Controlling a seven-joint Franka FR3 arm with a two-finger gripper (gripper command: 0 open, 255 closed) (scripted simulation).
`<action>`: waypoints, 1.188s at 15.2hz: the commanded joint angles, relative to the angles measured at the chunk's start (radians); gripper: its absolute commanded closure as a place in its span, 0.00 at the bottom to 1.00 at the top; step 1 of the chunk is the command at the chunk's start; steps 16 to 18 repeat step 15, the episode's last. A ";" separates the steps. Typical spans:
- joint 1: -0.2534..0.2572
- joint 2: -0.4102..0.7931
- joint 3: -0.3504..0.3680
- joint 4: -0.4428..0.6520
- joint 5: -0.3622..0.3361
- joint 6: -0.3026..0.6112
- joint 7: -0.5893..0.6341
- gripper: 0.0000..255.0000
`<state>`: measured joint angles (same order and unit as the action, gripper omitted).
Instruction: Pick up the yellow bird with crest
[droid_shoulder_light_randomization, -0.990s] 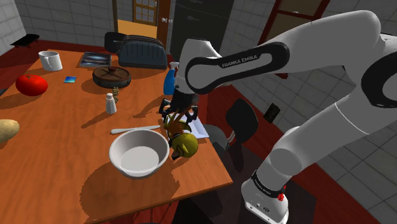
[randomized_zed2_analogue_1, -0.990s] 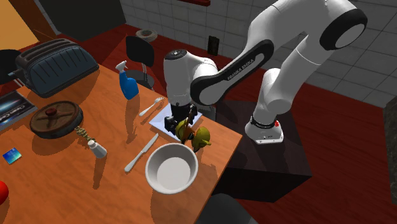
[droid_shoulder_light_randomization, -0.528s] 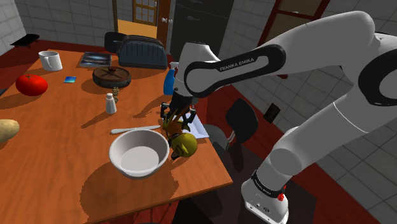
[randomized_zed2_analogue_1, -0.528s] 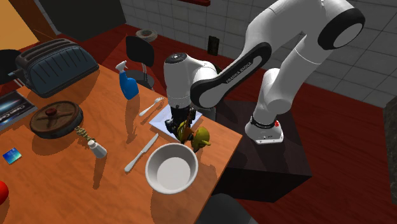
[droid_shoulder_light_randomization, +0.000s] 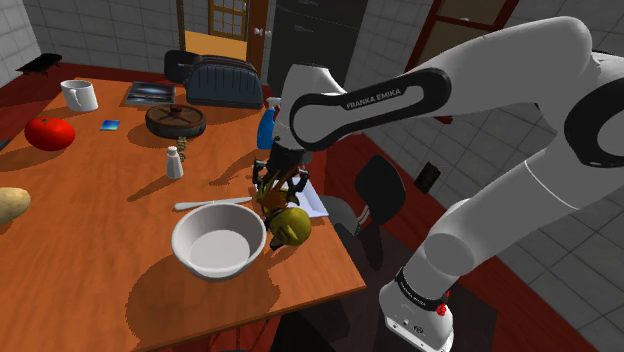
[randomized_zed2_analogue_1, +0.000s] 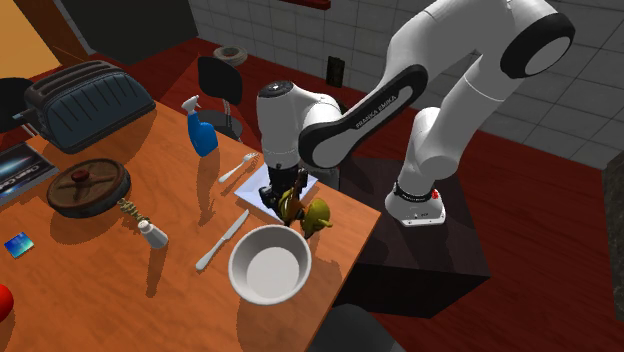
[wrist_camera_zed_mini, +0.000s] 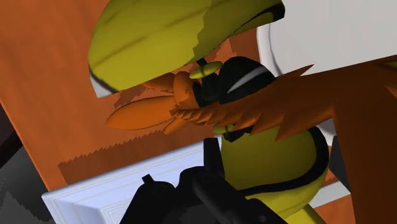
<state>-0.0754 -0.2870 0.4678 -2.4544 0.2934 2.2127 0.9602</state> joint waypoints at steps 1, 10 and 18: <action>0.000 -0.013 -0.005 0.012 0.000 -0.025 0.000 1.00; -0.001 -0.068 -0.027 0.091 -0.003 -0.158 0.005 1.00; -0.002 -0.082 -0.034 0.122 -0.006 -0.202 0.008 1.00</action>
